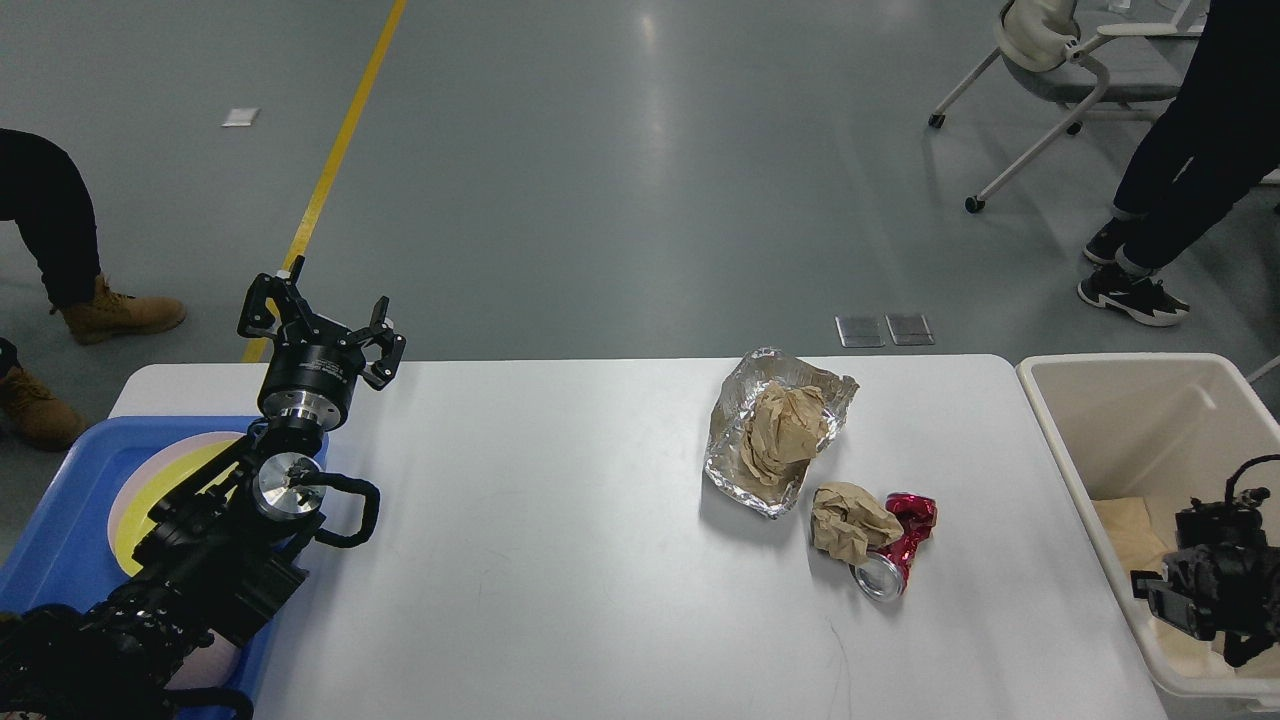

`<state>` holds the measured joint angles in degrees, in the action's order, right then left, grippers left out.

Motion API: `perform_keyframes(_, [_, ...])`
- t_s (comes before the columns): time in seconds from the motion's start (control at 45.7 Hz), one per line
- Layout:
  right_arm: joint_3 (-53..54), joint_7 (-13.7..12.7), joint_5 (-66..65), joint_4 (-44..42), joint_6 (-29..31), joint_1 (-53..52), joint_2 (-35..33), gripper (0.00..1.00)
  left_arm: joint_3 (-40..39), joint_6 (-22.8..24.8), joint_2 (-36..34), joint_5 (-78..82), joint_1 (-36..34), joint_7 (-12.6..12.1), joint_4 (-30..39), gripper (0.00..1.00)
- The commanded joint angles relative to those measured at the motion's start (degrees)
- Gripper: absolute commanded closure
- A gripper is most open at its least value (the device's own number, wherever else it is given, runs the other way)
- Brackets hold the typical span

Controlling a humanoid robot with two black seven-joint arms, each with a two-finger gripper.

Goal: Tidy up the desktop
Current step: 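Release the cup inside the bin and lift the right gripper, then move the right gripper down toward the red can and crumpled paper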

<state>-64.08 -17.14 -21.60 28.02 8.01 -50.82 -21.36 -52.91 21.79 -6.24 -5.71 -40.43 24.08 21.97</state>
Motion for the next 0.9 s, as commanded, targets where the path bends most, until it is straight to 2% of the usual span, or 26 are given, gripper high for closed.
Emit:
perform_keyframes(0.0, [0.01, 0.0, 0.25, 0.46, 0.07, -0.68, -0.35, 0.03, 0.0, 0.01, 0.0, 0.0, 0.0, 0.0, 0.0, 0.04])
perform_keyframes(0.131, [0.1, 0.0, 0.51, 2.56, 1.04, -6.03, -1.57, 0.0, 0.0, 0.01, 0.0, 0.0, 0.0, 0.0, 0.0, 0.04])
perform_keyframes(0.219, [-0.69, 0.0, 0.42, 9.93, 2.79, -13.93, -5.96, 0.0, 0.0, 0.01, 0.0, 0.0, 0.0, 0.0, 0.0, 0.04])
perform_keyframes(0.328, [-2.27, 0.0, 0.42, 18.99, 8.76, -28.51, -9.4, 0.0, 0.0, 0.01, 0.0, 0.0, -0.08, 0.0, 0.0, 0.04])
perform_keyframes(0.416, [-5.17, 0.0, 0.51, 22.42, 16.66, -40.11, -9.49, 0.0, 0.0, 0.01, 0.0, 0.0, 0.0, 0.0, 0.0, 0.04])
perform_keyframes(0.656, [-5.09, 0.44, 0.69, 25.16, 46.63, -67.46, -4.31, 0.0, 0.0, 0.01, 0.0, 0.0, 0.0, 0.0, 0.0, 0.04])
perform_keyframes(0.875, [4.92, 0.53, 3.32, 27.7, 46.99, -81.79, -2.38, 0.0, 0.0, 0.01, 0.0, 0.0, 0.0, 0.0, 0.0, 0.04])
